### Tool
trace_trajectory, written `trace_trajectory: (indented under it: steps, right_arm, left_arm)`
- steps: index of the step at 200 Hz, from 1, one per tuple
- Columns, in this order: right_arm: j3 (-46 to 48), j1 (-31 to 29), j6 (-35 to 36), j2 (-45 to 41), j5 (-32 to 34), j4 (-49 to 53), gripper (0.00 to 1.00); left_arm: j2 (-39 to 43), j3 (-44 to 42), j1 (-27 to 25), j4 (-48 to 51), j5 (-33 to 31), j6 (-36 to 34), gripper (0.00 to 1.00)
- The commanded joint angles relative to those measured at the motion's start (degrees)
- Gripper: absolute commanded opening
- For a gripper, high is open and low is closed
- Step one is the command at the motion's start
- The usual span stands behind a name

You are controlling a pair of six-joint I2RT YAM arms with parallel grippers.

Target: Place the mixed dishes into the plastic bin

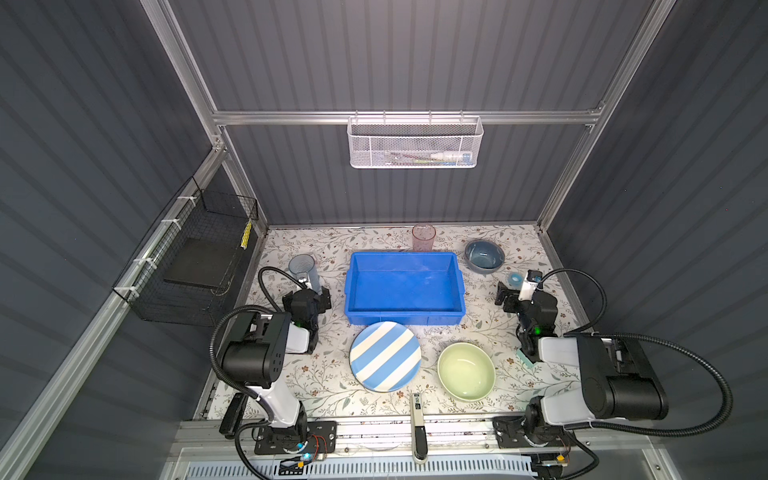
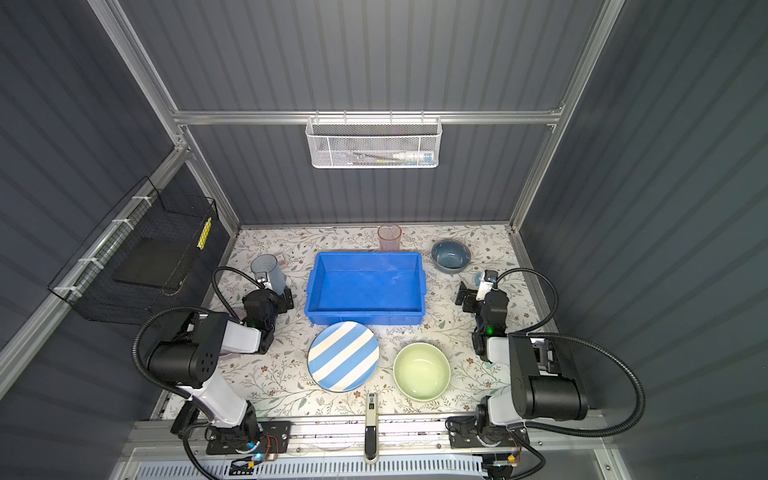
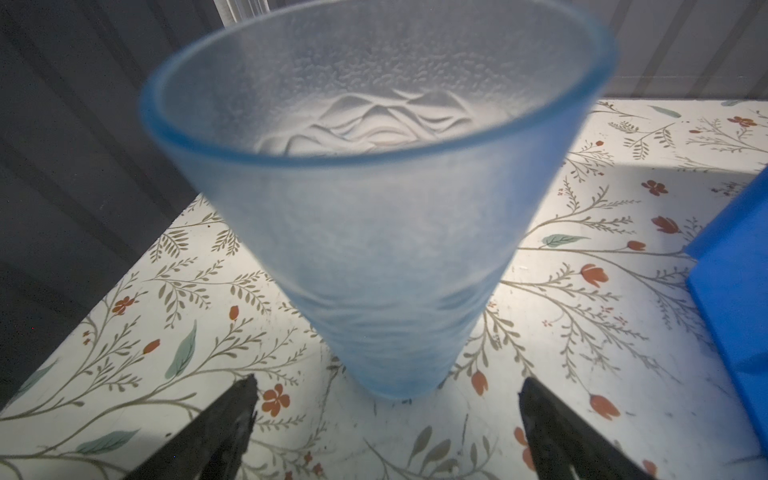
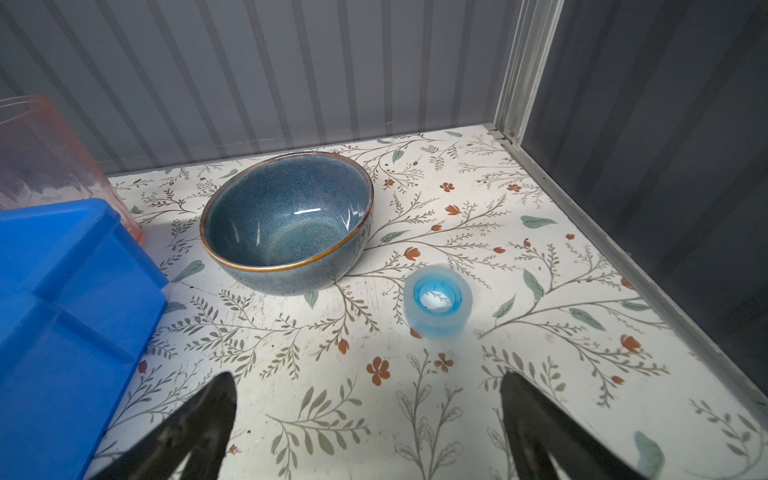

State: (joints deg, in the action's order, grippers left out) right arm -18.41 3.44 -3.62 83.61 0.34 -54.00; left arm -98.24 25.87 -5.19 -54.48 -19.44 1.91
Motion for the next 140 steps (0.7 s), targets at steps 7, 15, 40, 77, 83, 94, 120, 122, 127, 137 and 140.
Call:
trace_trajectory:
  steps: [7,15,40,77,83,94,120,122,127,137,140]
  right_arm:
    - [-0.3,0.2,0.2,-0.2,-0.1,-1.4,0.99]
    - [-0.2,0.2,0.3,-0.3,0.0,-1.5,0.99]
    - [-0.3,0.0,0.0,-0.6,1.4,-1.0,0.99]
    - [-1.6,-0.1,-1.1,-5.6,4.4,5.6,0.99]
    - [-2.4,-0.1,-1.5,-7.1,5.2,8.9,0.99]
    - [-3.9,-0.1,-2.1,-10.1,6.1,14.3,0.99]
    - [-7.0,-0.5,-2.8,-16.4,6.8,25.0,0.98]
    - [-7.3,-0.6,-3.0,-16.8,7.1,26.0,0.98]
    - [-8.3,-0.8,-3.4,-17.9,7.9,28.9,0.98]
    - [-10.5,-1.4,-3.8,-20.5,7.7,34.9,0.98]
    - [-10.9,-1.6,-4.0,-21.4,7.7,36.2,0.98]
  left_arm:
    - [-0.1,-0.4,0.4,-1.1,-1.5,0.0,1.00]
    - [-0.1,-0.4,0.4,-1.2,-1.4,0.0,1.00]
    - [0.3,-0.7,0.4,-1.5,-1.1,-0.1,1.00]
    - [5.8,-0.8,0.4,3.0,-1.2,-0.1,1.00]
    - [7.2,0.1,0.4,6.5,-1.4,0.2,1.00]
    - [9.9,1.8,0.4,12.3,-1.4,0.7,1.00]
    - [15.9,5.6,-0.7,24.9,-1.7,2.5,1.00]
    - [16.4,6.0,-0.9,26.2,-2.0,2.6,1.00]
    - [17.2,6.9,-1.5,28.8,-2.7,2.7,1.00]
    - [19.3,8.3,-2.7,33.0,-4.1,2.6,1.00]
    - [19.9,8.7,-3.2,34.4,-4.4,2.6,1.00]
